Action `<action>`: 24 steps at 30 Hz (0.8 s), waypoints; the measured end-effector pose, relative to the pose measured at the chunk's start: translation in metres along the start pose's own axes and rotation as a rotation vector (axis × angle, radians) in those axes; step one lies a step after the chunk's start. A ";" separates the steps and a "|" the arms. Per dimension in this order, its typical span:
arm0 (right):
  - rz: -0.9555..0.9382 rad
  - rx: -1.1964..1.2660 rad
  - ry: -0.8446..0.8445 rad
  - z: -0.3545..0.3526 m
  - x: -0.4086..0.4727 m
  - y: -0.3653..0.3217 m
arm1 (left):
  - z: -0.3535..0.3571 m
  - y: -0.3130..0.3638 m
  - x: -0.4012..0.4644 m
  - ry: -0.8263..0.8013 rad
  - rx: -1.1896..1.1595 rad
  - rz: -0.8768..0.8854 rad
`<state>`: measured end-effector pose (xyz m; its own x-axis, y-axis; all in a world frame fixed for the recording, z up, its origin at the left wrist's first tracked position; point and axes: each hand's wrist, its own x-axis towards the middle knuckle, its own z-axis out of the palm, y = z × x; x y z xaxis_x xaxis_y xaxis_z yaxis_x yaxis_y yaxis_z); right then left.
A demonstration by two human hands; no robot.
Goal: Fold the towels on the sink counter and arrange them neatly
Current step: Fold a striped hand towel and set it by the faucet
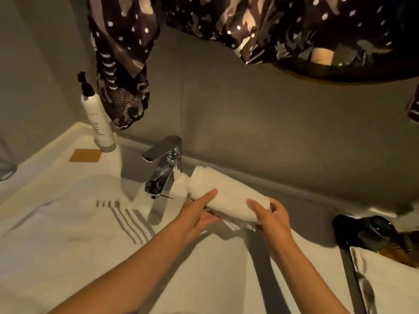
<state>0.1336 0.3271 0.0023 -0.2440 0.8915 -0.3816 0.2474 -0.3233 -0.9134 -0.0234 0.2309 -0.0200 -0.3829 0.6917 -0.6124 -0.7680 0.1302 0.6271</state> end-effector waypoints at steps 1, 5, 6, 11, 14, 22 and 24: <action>-0.025 0.042 0.024 0.015 0.018 -0.007 | -0.001 0.009 0.018 0.025 -0.061 -0.007; -0.148 -0.165 0.070 0.070 0.073 -0.007 | -0.012 0.027 0.067 0.236 0.248 0.019; -0.180 -0.206 0.087 0.079 0.078 -0.004 | -0.013 0.030 0.071 0.271 0.337 0.025; -0.225 -0.320 0.161 0.090 0.083 0.006 | -0.014 0.024 0.076 0.158 0.309 -0.029; -0.208 -0.277 0.221 0.077 0.075 0.002 | -0.014 0.016 0.063 0.109 0.300 -0.052; -0.265 -0.180 0.250 0.031 0.019 -0.007 | -0.016 0.003 -0.002 0.157 0.454 -0.037; -0.297 -0.242 0.224 0.024 -0.009 -0.002 | -0.019 0.000 -0.026 0.168 0.538 -0.030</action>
<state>0.1134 0.3120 0.0041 -0.1352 0.9899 -0.0437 0.4162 0.0167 -0.9091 -0.0235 0.1996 -0.0130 -0.4752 0.5652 -0.6744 -0.4262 0.5226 0.7384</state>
